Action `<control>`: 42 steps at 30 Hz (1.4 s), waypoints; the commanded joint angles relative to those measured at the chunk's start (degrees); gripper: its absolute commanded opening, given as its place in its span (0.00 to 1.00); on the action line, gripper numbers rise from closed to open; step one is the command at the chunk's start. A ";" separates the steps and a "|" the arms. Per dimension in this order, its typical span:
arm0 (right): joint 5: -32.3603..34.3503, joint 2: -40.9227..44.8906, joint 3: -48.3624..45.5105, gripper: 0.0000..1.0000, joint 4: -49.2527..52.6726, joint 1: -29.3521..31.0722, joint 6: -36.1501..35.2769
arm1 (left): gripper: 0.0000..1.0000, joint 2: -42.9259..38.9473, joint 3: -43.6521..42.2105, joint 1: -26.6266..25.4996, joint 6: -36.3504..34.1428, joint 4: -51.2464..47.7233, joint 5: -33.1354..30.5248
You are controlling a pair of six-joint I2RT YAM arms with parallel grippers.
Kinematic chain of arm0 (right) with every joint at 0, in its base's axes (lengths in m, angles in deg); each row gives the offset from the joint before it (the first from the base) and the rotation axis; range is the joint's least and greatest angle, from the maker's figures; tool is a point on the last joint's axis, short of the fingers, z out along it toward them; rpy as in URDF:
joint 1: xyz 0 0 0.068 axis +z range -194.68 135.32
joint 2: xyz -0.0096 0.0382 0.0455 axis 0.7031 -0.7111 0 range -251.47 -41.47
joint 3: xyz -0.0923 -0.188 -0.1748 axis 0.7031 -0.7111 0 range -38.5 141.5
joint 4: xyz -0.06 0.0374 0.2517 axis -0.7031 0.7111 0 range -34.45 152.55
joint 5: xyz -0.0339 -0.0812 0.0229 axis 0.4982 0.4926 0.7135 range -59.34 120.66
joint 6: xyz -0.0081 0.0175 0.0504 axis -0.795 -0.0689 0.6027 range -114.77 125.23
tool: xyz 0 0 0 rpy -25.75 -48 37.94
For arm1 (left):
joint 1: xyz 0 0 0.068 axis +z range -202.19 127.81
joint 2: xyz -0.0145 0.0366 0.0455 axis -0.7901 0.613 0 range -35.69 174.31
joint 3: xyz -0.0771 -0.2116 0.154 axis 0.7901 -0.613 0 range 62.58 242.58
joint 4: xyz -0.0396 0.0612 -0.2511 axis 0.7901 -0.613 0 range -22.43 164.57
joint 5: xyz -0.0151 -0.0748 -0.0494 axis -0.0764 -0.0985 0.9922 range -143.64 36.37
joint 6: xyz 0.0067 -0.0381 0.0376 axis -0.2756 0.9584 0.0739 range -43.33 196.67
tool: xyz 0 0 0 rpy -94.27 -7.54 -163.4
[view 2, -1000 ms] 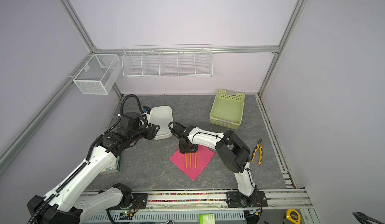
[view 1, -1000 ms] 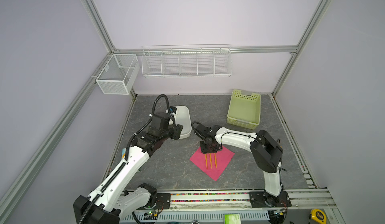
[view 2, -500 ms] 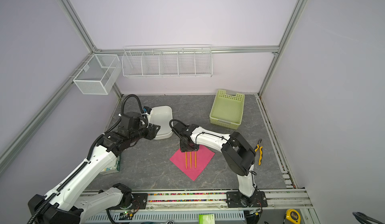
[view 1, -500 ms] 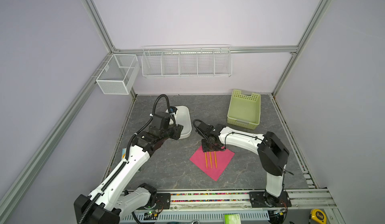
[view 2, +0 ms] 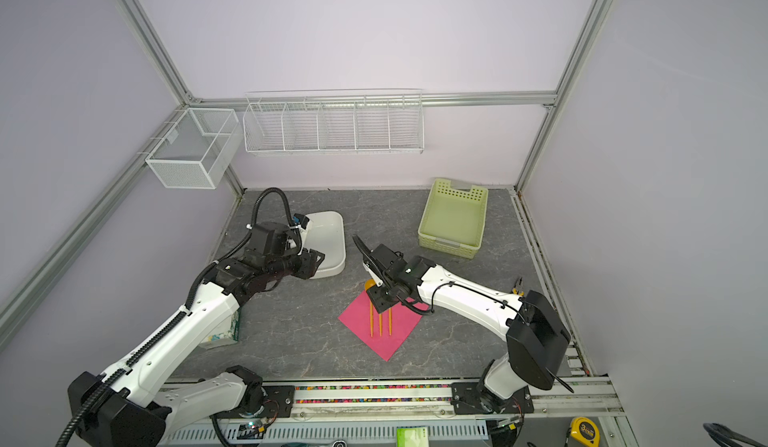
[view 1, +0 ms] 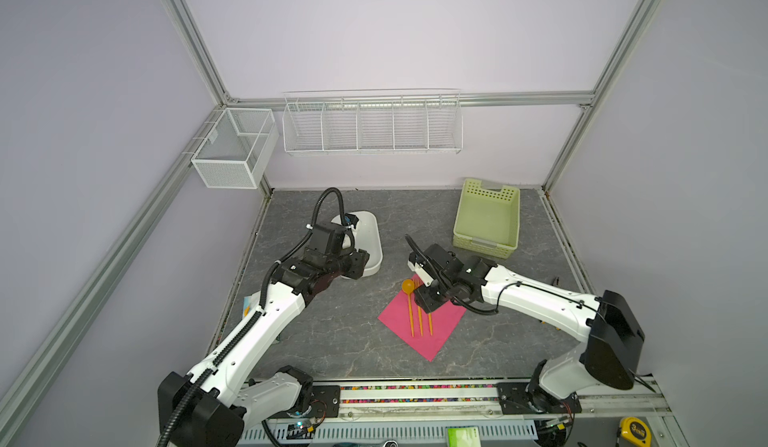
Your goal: Place the utensils on the paper napkin and roll it up
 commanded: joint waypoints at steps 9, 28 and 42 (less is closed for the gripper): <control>-3.06 9.94 -13.54 0.59 -5.65 7.04 -31.52 | 0.52 1.78 -1.66 0.28 8.67 6.27 10.36; 15.20 8.61 -28.07 0.72 -17.65 21.10 -43.62 | 0.50 0.41 -5.47 0.23 14.12 8.34 11.88; 12.49 7.16 -29.03 0.72 -19.00 21.51 -44.80 | 0.50 0.69 -5.74 0.28 14.74 8.74 11.03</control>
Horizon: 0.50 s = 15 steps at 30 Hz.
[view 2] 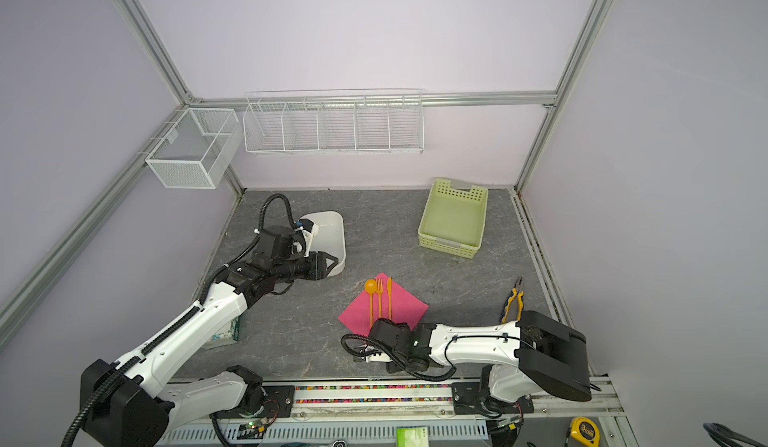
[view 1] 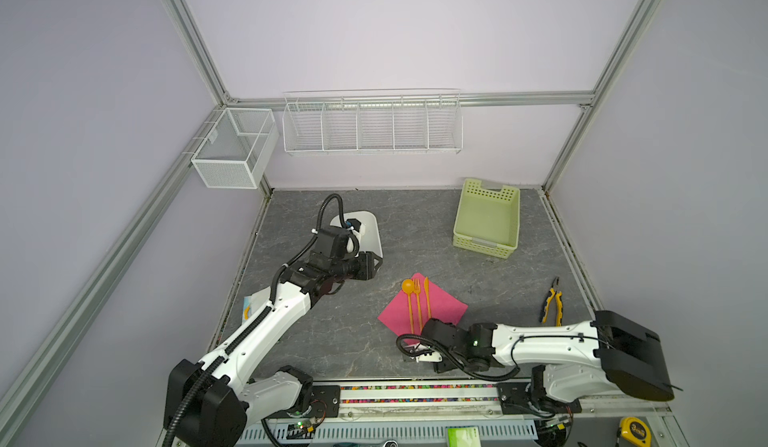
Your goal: Place the utensils on the paper napkin and roll it up
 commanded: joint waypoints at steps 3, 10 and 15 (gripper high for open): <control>-3.59 1.55 0.02 0.72 2.72 1.30 -0.49 | 0.51 -1.15 -0.91 0.25 0.81 0.67 -0.74; 0.18 -0.07 -0.19 0.72 3.30 2.33 -1.66 | 0.51 0.02 -0.83 0.28 1.40 1.98 0.19; 2.90 -0.42 -1.52 0.72 -1.69 2.30 -2.63 | 0.50 0.22 -0.24 0.25 1.17 1.43 0.10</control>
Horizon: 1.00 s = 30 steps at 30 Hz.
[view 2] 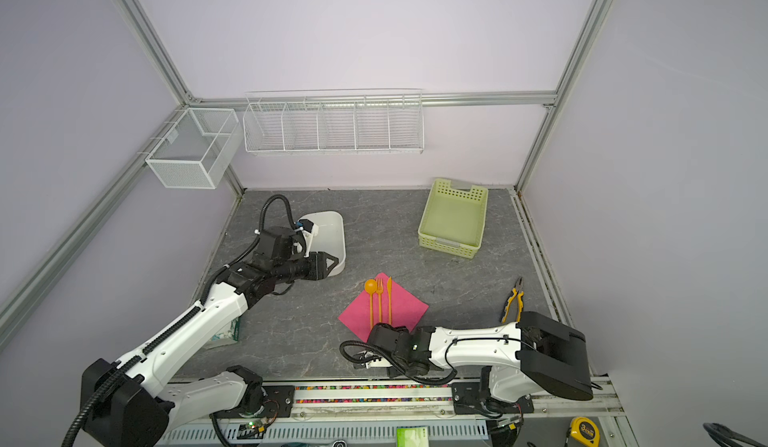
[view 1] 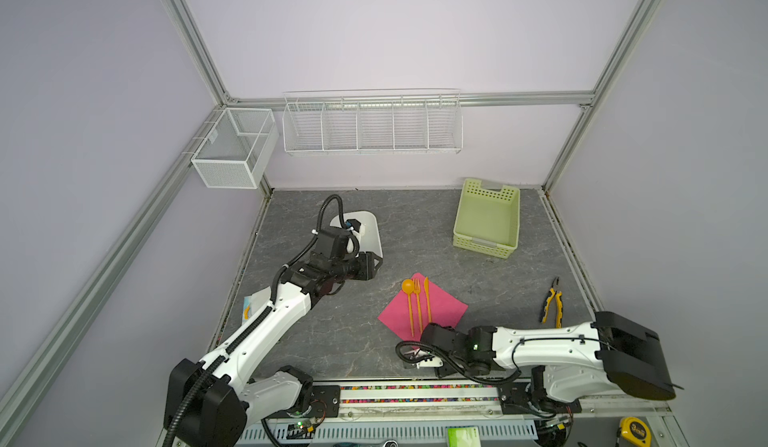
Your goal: Place the utensils on the paper napkin and roll it up
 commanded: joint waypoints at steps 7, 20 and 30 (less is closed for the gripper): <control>0.36 3.92 -2.06 0.68 -3.26 0.00 -1.22 | 0.50 -1.16 -0.44 0.28 1.34 0.90 -0.45; -6.34 4.94 -0.15 0.36 -1.55 -3.00 -1.03 | 0.49 0.17 -1.44 -2.15 3.82 3.27 0.61; -12.19 3.73 2.50 0.07 1.85 -6.22 -1.52 | 0.31 1.82 -6.32 -8.57 9.31 10.35 1.77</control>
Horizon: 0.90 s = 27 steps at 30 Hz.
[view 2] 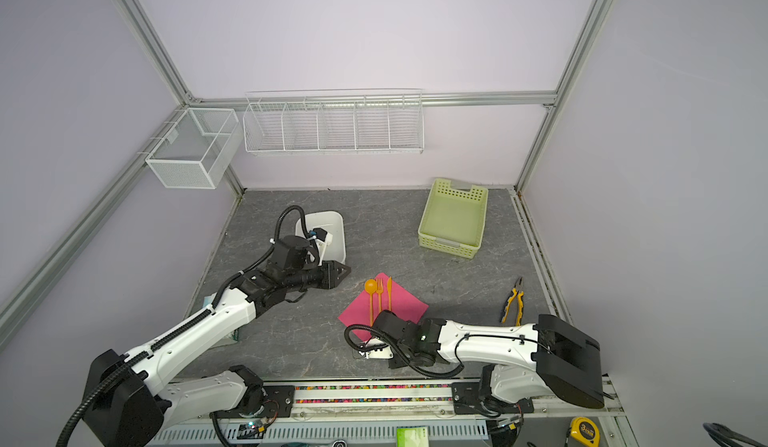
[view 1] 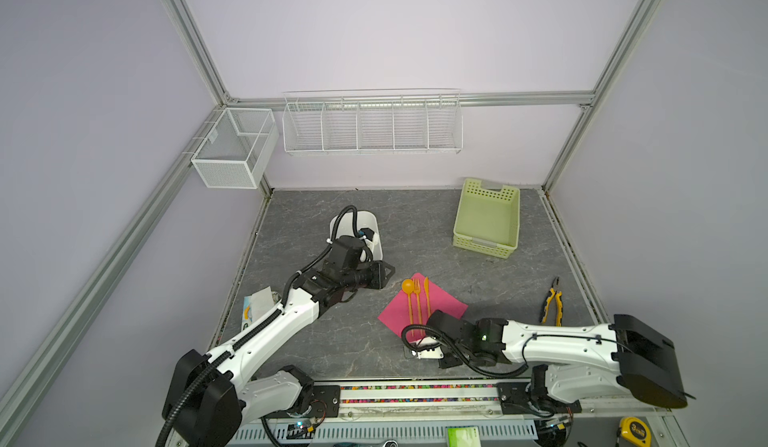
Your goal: Place the utensils on the paper napkin and roll it up
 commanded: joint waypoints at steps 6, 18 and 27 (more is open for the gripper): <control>-3.66 -0.32 2.29 0.07 1.76 -2.34 -1.48 | 0.18 0.82 -5.62 -1.21 5.31 6.27 1.96; -4.08 -0.86 2.69 0.07 0.06 -6.20 -1.92 | 0.07 2.33 -8.57 -1.48 5.64 8.38 4.95; -5.64 -1.50 2.78 0.07 -2.60 -8.39 -1.26 | 0.04 4.63 -8.48 -1.93 5.86 9.78 5.90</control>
